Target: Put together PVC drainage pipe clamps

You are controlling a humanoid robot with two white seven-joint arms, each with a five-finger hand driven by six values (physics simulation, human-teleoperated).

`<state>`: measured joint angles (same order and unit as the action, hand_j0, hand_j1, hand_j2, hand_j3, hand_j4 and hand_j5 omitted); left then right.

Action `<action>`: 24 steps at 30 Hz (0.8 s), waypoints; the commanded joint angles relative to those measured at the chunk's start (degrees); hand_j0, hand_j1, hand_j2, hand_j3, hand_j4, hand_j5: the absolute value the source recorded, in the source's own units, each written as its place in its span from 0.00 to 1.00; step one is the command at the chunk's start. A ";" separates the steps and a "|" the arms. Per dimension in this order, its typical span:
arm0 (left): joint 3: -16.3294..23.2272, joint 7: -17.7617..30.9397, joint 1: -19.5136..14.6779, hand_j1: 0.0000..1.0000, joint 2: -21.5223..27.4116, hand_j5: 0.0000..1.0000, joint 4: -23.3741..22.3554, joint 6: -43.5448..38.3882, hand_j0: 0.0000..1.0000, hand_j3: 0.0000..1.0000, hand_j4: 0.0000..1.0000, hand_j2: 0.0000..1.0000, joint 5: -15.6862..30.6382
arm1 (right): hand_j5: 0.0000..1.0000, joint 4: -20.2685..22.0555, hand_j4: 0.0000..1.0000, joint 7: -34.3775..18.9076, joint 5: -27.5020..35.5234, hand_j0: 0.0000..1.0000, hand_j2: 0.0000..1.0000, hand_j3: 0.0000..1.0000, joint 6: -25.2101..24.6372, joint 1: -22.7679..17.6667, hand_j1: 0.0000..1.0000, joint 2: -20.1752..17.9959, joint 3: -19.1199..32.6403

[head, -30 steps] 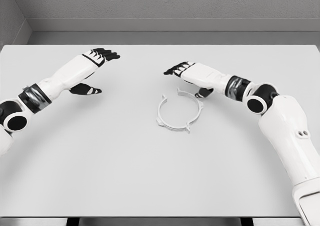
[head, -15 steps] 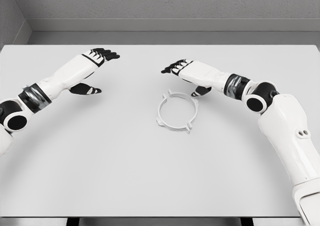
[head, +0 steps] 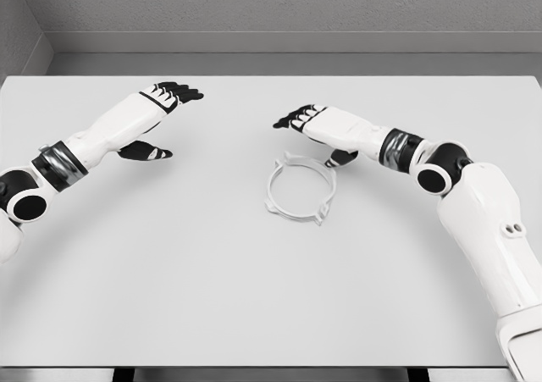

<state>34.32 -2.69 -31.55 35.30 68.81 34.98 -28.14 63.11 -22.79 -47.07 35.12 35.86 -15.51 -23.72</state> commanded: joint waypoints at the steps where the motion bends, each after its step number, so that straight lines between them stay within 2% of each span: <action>1: -0.05 -0.04 0.00 1.00 0.04 1.00 0.10 0.02 1.00 1.00 1.00 1.00 0.37 | 1.00 0.70 1.00 0.03 0.40 1.00 1.00 1.00 -0.12 0.00 1.00 -0.13 0.17; 5: 0.48 -0.04 0.00 1.00 -0.05 1.00 0.10 0.02 1.00 1.00 1.00 1.00 0.45 | 1.00 1.05 1.00 0.03 0.84 1.00 1.00 1.00 -0.12 0.26 1.00 -0.66 1.05; 7: 0.75 -0.04 0.00 1.00 -0.05 1.00 0.28 0.02 1.00 1.00 1.00 1.00 0.45 | 1.00 3.42 1.00 -0.94 1.19 1.00 1.00 1.00 -0.12 0.09 1.00 -1.80 2.63; 8: 1.27 -0.04 0.00 1.00 -0.05 1.00 0.71 0.02 1.00 1.00 1.00 1.00 0.37 | 1.00 6.05 1.00 -1.03 1.36 1.00 1.00 1.00 -0.12 -0.26 1.00 -3.03 4.64; 10: 4.17 -0.04 0.00 1.00 -0.14 1.00 2.91 0.02 1.00 1.00 1.00 1.00 0.28 | 1.00 10.88 1.00 -1.12 4.35 1.00 1.00 1.00 -0.12 -2.99 1.00 -6.45 8.78; 12: 5.93 -0.04 0.09 1.00 -0.93 1.00 5.55 0.02 1.00 1.00 1.00 1.00 0.37 | 1.00 16.51 1.00 -1.12 11.29 1.00 1.00 1.00 -0.12 -5.88 1.00 -13.40 9.31; 13: 6.11 -0.04 0.09 1.00 -1.11 1.00 7.13 0.02 1.00 1.00 1.00 1.00 0.37 | 1.00 20.20 1.00 -1.03 16.21 1.00 1.00 1.00 -0.12 -8.70 1.00 -18.76 9.57; 14: 6.28 -0.04 0.18 1.00 -1.54 1.00 7.83 0.02 1.00 1.00 1.00 1.00 0.37 | 1.00 21.61 1.00 -0.94 18.41 1.00 1.00 1.00 -0.12 -10.89 1.00 -20.87 12.03; 17: 8.22 -0.04 0.00 1.00 -2.86 1.00 8.45 0.02 1.00 1.00 1.00 1.00 0.45 | 1.00 25.13 1.00 -0.94 19.82 1.00 1.00 1.00 -0.12 -20.38 1.00 -22.63 24.94; 19: 9.01 -0.04 0.00 1.00 -3.30 1.00 9.33 0.02 1.00 1.00 1.00 1.00 0.45 | 1.00 28.03 1.00 -1.03 25.01 1.00 1.00 1.00 -0.12 -26.63 1.00 -24.48 30.49; 21: 9.18 -0.04 0.00 1.00 -3.83 1.00 9.50 0.02 1.00 1.00 1.00 1.00 0.45 | 1.00 28.12 1.00 -1.03 25.18 1.00 1.00 1.00 -0.12 -29.44 1.00 -24.48 32.86; 24: 9.53 -0.04 0.17 1.00 -3.83 1.00 10.73 0.02 1.00 1.00 1.00 1.00 0.54 | 1.00 28.03 1.00 -1.12 25.36 1.00 1.00 1.00 -0.12 -30.15 1.00 -24.57 32.95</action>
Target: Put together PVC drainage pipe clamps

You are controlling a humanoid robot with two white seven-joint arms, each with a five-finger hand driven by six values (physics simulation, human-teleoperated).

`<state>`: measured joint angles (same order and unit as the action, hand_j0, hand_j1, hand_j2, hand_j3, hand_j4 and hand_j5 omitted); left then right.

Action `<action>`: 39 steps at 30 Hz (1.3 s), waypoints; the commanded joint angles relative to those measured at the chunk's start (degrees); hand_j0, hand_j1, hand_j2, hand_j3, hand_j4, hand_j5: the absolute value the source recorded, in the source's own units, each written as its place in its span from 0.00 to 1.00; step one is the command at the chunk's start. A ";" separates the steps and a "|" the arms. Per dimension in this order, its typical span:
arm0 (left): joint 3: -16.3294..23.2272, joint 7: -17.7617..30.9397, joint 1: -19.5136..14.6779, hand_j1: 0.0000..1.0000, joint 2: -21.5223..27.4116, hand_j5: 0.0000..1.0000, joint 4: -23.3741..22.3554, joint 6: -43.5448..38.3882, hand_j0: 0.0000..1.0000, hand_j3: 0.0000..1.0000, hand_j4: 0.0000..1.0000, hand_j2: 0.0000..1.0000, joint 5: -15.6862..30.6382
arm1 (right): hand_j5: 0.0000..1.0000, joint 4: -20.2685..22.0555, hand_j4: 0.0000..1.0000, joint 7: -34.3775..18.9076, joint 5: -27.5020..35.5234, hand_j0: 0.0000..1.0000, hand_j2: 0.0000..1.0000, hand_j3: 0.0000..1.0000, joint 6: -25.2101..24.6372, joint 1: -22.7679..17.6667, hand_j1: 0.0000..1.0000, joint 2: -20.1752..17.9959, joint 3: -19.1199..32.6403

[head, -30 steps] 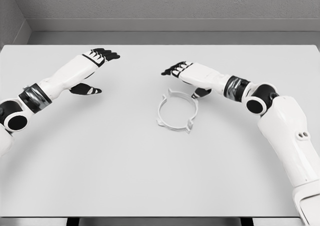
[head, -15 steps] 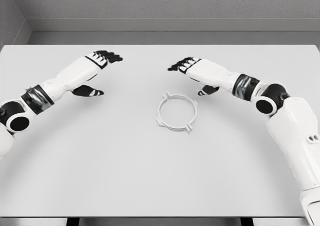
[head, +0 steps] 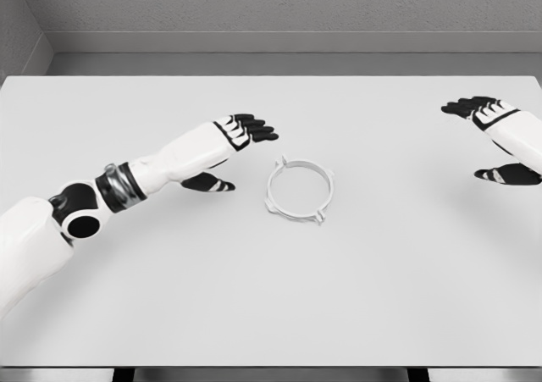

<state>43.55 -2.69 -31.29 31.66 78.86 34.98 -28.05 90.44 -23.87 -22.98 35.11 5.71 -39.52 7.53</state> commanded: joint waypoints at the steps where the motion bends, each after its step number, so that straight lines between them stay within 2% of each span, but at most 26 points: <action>1: 0.40 -0.04 0.00 1.00 -0.11 1.00 2.00 0.02 1.00 1.00 1.00 1.00 0.46 | 1.00 0.88 1.00 -0.04 1.27 1.00 1.00 1.00 -0.11 0.00 1.00 -0.56 1.44; 3: 0.40 -0.04 0.00 1.00 -0.11 1.00 2.00 0.02 1.00 1.00 1.00 1.00 0.46 | 1.00 0.88 1.00 -0.04 1.27 1.00 1.00 1.00 -0.11 0.00 1.00 -0.56 1.44; 4: 1.87 -0.04 0.17 1.00 -0.02 1.00 3.66 0.02 1.00 1.00 1.00 1.00 0.46 | 1.00 0.79 1.00 -0.04 1.18 1.00 1.00 1.00 -0.11 -0.09 1.00 -0.21 1.44; 6: 1.89 -0.04 0.18 1.00 -0.02 1.00 3.67 0.02 1.00 1.00 1.00 1.00 0.46 | 1.00 0.79 1.00 -0.04 1.18 1.00 1.00 1.00 -0.11 -0.09 1.00 -0.20 1.44; 7: 3.11 -0.04 0.26 1.00 -0.28 1.00 4.72 0.02 1.00 1.00 1.00 1.00 0.46 | 1.00 0.79 1.00 -0.04 1.18 1.00 1.00 1.00 -0.11 0.00 1.00 -0.20 1.35; 13: 3.12 -0.04 0.26 1.00 -0.28 1.00 4.73 0.02 1.00 1.00 1.00 1.00 0.46 | 1.00 0.79 1.00 -0.04 1.18 1.00 1.00 1.00 -0.11 0.00 1.00 -0.20 1.35; 14: 4.88 -0.04 0.35 1.00 -1.95 1.00 2.88 0.02 1.00 1.00 1.00 1.00 -0.33 | 1.00 0.88 1.00 -0.04 1.09 1.00 1.00 1.00 -0.11 0.09 1.00 -0.29 1.09; 29: 4.88 -0.04 0.35 1.00 -1.95 1.00 2.79 0.02 1.00 1.00 1.00 1.00 -0.33 | 1.00 0.88 1.00 -0.04 1.09 1.00 1.00 1.00 -0.11 0.09 1.00 -0.29 1.09; 30: 5.49 0.05 -1.65 1.00 -6.91 1.00 -6.52 0.02 1.00 1.00 1.00 1.00 -0.42 | 1.00 0.96 1.00 -0.04 1.09 1.00 1.00 1.00 -0.11 0.26 1.00 -0.29 1.00; 39: 5.49 0.05 -2.11 1.00 -7.40 1.00 -7.49 0.02 1.00 1.00 1.00 1.00 -0.42 | 1.00 0.97 1.00 -0.04 1.09 1.00 1.00 1.00 -0.11 0.26 1.00 -0.29 1.00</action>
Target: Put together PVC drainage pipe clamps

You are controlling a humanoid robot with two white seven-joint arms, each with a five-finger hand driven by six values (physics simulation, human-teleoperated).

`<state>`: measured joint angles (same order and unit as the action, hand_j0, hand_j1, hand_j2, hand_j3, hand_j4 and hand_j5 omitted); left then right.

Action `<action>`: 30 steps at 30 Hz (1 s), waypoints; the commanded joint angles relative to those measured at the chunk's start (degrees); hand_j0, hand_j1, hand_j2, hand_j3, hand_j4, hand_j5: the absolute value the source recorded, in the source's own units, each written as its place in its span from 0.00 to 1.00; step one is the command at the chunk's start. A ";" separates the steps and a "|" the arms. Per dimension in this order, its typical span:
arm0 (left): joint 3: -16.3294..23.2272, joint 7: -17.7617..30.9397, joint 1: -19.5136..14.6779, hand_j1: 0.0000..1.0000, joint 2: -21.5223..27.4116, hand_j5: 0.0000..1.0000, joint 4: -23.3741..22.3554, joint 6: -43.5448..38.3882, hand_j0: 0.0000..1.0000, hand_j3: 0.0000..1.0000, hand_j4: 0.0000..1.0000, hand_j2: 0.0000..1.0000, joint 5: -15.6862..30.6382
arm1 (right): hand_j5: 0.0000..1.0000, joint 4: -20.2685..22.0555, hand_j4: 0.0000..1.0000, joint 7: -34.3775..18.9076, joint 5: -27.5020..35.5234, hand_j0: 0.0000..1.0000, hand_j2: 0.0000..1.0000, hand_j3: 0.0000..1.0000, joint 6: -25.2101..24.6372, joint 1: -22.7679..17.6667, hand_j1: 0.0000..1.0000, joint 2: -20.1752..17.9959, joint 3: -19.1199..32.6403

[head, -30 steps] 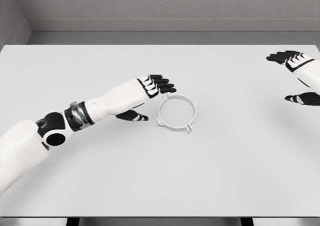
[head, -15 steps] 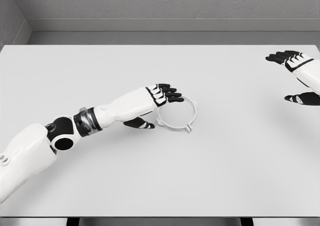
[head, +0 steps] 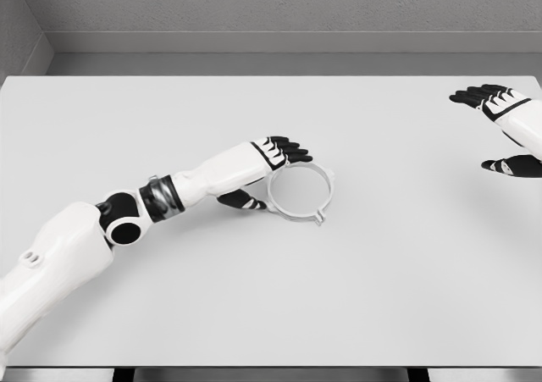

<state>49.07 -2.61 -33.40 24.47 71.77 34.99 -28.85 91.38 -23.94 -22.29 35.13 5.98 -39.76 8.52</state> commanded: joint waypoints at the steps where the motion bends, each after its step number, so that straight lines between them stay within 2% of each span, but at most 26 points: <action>1: -0.03 -0.03 0.00 1.00 -0.21 1.00 -0.40 0.01 1.00 1.00 1.00 1.00 0.37 | 1.00 0.02 1.00 0.03 0.41 1.00 1.00 1.00 -0.13 0.00 1.00 -0.05 0.01; 30: -0.03 -0.03 -0.35 1.00 -1.27 1.00 -1.63 0.01 1.00 1.00 1.00 1.00 0.28 | 1.00 0.20 1.00 0.03 0.50 1.00 1.00 1.00 -0.13 -0.18 1.00 0.12 0.01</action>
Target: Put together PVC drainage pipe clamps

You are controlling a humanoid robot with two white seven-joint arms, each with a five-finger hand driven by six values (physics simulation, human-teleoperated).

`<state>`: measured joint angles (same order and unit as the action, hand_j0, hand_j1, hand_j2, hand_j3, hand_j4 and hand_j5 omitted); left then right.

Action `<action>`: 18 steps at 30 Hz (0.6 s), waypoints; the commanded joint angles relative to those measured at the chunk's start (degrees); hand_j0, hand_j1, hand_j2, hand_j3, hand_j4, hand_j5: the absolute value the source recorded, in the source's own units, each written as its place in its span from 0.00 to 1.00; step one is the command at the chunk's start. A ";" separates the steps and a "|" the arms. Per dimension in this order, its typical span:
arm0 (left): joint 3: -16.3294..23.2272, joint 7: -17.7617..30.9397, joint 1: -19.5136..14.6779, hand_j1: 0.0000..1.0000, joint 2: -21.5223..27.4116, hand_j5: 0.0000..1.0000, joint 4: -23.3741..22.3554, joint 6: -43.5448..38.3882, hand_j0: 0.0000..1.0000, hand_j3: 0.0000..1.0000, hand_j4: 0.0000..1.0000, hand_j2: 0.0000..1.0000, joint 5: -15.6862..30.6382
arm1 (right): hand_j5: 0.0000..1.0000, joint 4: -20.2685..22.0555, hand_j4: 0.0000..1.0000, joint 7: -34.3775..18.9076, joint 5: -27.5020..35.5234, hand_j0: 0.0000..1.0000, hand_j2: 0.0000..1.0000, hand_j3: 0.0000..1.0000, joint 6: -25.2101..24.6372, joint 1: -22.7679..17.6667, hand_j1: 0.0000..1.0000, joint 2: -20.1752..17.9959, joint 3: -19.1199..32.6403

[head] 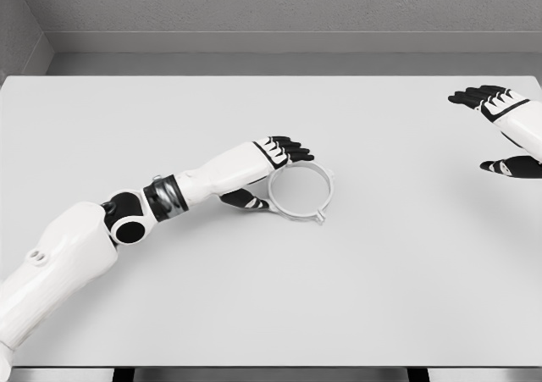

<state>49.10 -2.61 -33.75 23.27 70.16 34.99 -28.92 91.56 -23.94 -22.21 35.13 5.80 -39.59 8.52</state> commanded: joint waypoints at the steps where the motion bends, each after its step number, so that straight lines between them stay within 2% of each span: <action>1: -0.06 -0.03 0.00 1.00 -0.07 1.00 -0.02 0.01 1.00 1.00 1.00 1.00 0.36 | 1.00 0.02 1.00 0.03 0.41 1.00 1.00 1.00 -0.13 0.00 1.00 -0.05 0.01; 18: -0.41 -0.03 -0.18 1.00 -0.86 1.00 -0.37 0.01 1.00 1.00 1.00 1.00 0.53 | 1.00 0.02 1.00 0.03 0.41 1.00 1.00 1.00 -0.13 0.00 1.00 -0.05 0.01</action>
<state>48.64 -2.60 -34.10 22.51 69.84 34.99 -28.67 91.56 -23.94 -22.21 35.13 5.80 -39.59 8.52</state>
